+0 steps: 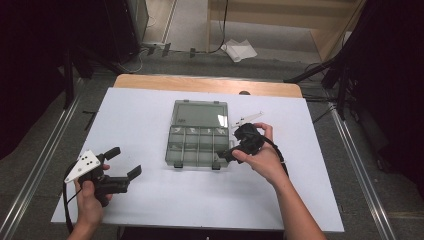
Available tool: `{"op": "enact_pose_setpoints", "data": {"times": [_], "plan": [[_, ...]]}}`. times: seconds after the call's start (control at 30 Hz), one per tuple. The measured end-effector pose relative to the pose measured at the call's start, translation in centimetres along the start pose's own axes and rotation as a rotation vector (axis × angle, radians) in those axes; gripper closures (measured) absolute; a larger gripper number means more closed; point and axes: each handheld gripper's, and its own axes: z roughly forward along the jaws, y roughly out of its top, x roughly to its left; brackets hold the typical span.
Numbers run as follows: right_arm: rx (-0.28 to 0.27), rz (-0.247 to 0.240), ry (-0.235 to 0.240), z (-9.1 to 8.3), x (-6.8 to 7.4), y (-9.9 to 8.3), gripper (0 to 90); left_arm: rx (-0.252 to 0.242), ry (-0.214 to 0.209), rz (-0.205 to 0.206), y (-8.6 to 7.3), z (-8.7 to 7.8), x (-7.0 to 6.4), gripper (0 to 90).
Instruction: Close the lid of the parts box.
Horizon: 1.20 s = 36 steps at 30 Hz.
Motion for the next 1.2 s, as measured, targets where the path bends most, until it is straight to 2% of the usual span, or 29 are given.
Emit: {"op": "enact_pose_setpoints", "data": {"times": [0.13, 0.27, 0.43, 0.67, 0.9, 1.07, 1.2], "plan": [[-0.006, 0.005, -0.001, -0.4, -0.3, 0.0, 0.0, 0.006, -0.007, 0.009, 0.4, 1.0, -0.2, 0.0], [-0.008, 0.01, -0.005, -0.5, -0.5, 0.1, 0.0, -0.009, 0.012, 0.031, 0.9, 2.1, 0.0, 0.0], [-0.015, 0.019, -0.01, -0.7, -0.8, 0.2, 0.0, -0.019, 0.017, 0.005, 1.7, 3.7, 0.6, 0.0], [-0.025, 0.025, -0.016, -0.7, -1.2, 0.1, 0.0, 0.019, 0.001, -0.019, 2.3, 6.0, 1.1, 0.0], [-0.032, 0.041, -0.015, -0.5, -1.5, 0.3, 0.0, 0.042, 0.009, -0.007, 3.3, 7.6, 1.5, 0.0], [-0.04, 0.058, -0.017, -0.1, -1.9, 0.3, 0.0, 0.049, 0.004, -0.014, 3.9, 8.8, 2.0, 0.0], [-0.048, 0.076, -0.008, 0.2, -2.3, 0.4, 1.0, 0.059, 0.019, -0.011, 4.3, 9.8, 2.4, 0.0]]}}
